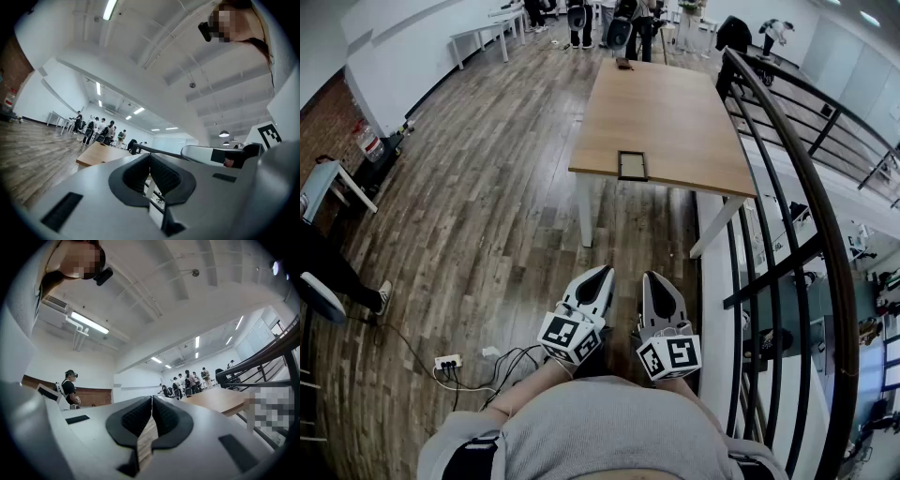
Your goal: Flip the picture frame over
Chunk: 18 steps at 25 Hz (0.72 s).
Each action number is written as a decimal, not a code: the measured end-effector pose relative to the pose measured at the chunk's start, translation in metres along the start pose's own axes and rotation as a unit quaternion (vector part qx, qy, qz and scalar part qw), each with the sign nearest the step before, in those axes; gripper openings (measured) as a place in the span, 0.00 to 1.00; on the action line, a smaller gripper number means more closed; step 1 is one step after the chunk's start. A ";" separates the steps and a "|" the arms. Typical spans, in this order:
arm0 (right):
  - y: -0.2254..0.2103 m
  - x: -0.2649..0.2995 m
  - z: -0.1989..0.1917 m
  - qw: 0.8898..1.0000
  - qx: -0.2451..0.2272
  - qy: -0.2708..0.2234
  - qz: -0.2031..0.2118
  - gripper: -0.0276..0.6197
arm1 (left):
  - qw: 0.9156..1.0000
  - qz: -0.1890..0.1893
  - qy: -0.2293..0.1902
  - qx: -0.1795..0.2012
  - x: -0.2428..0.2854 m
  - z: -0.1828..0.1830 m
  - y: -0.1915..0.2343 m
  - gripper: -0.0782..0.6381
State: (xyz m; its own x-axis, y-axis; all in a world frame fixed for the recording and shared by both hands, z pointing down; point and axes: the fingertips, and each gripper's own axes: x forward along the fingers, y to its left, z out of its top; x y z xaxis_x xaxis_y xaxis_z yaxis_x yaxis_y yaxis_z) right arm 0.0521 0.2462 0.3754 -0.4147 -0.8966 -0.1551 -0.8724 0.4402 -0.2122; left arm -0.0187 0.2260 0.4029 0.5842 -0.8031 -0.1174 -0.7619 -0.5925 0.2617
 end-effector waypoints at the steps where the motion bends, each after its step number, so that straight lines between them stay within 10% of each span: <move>1: -0.001 0.004 -0.002 1.000 -0.005 -0.002 0.003 0.07 | 1.000 0.000 -0.002 0.003 0.002 0.001 0.003 0.12; 18: -0.063 0.174 -0.009 1.000 -0.025 -0.002 -0.017 0.07 | 1.000 -0.021 -0.012 0.003 0.147 0.027 0.120 0.12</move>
State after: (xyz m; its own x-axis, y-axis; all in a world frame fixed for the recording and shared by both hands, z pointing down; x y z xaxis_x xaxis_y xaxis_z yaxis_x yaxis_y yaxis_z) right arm 0.0331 0.0619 0.3702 -0.3842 -0.9104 -0.1534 -0.8974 0.4073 -0.1694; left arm -0.0320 0.0349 0.3916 0.6084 -0.7792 -0.1506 -0.7391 -0.6254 0.2502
